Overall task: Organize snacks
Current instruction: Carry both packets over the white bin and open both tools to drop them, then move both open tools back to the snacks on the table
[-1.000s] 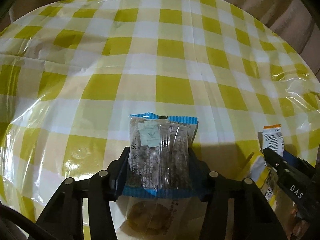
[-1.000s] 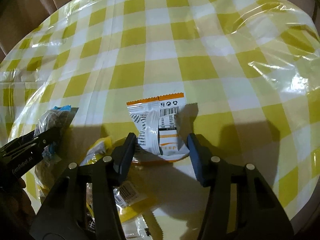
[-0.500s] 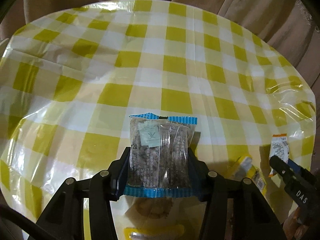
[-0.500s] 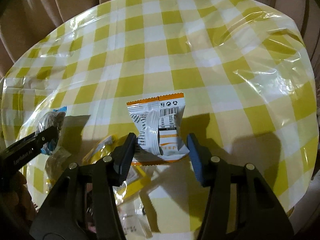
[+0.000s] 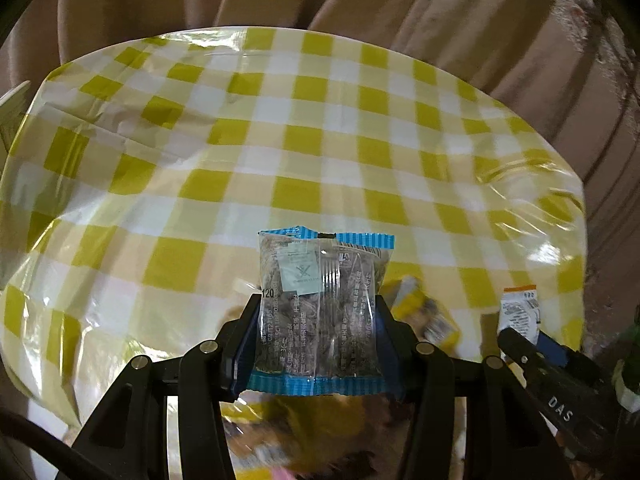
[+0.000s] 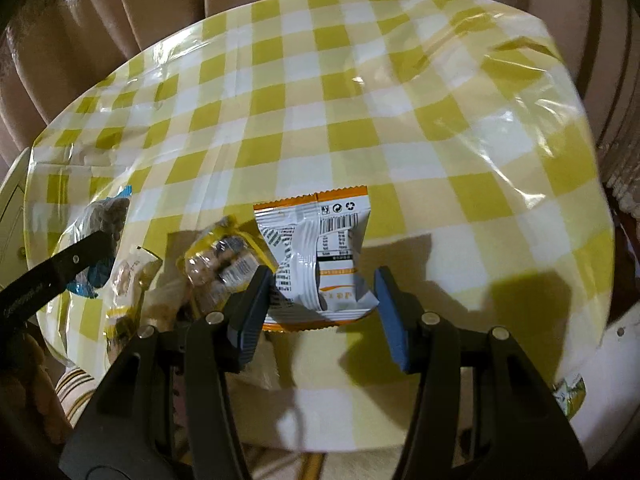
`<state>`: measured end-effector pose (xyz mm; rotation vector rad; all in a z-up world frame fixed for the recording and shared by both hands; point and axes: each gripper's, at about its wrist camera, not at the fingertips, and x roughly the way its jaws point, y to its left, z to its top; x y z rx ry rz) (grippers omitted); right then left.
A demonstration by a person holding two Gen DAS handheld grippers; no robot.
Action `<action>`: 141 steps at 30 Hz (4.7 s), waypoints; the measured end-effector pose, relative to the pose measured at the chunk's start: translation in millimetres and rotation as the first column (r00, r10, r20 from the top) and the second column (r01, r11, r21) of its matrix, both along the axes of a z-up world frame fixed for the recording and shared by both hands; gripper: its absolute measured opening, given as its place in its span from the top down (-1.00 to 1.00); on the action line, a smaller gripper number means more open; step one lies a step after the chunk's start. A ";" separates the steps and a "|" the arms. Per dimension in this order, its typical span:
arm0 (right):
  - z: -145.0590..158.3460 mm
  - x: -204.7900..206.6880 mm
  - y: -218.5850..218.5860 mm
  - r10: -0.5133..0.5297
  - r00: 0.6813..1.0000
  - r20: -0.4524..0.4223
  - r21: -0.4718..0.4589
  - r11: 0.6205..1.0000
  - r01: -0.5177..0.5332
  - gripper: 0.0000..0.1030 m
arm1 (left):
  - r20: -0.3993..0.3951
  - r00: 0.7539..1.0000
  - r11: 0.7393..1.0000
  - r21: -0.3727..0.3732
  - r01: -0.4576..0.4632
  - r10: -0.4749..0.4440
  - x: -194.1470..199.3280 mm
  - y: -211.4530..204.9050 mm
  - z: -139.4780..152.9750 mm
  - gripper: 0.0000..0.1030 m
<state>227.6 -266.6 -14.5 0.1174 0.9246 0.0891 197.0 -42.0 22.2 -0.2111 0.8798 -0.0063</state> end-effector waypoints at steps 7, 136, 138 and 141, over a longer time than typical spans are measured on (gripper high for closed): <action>9.1 -30.4 -30.9 -0.049 0.999 0.011 -0.004 0.999 0.049 -0.08 | 0.010 0.998 0.998 -0.012 0.062 -0.062 -20.0 -32.6 8.4 -0.02; 15.1 -13.1 8.2 0.141 0.989 -0.031 0.038 0.989 -0.140 -0.34 | -0.116 0.989 0.995 -0.054 0.081 -0.087 1.1 36.2 -33.7 -0.38; 12.6 -6.5 19.5 0.165 0.986 -0.037 0.033 0.986 -0.164 -0.34 | -0.135 0.987 0.995 -0.070 0.074 -0.083 4.0 40.2 -39.8 -0.38; 7.5 2.9 36.9 0.209 0.977 -0.044 0.021 0.978 -0.209 -0.35 | -0.160 0.984 0.994 -0.077 0.073 -0.084 9.3 42.3 -47.0 -0.38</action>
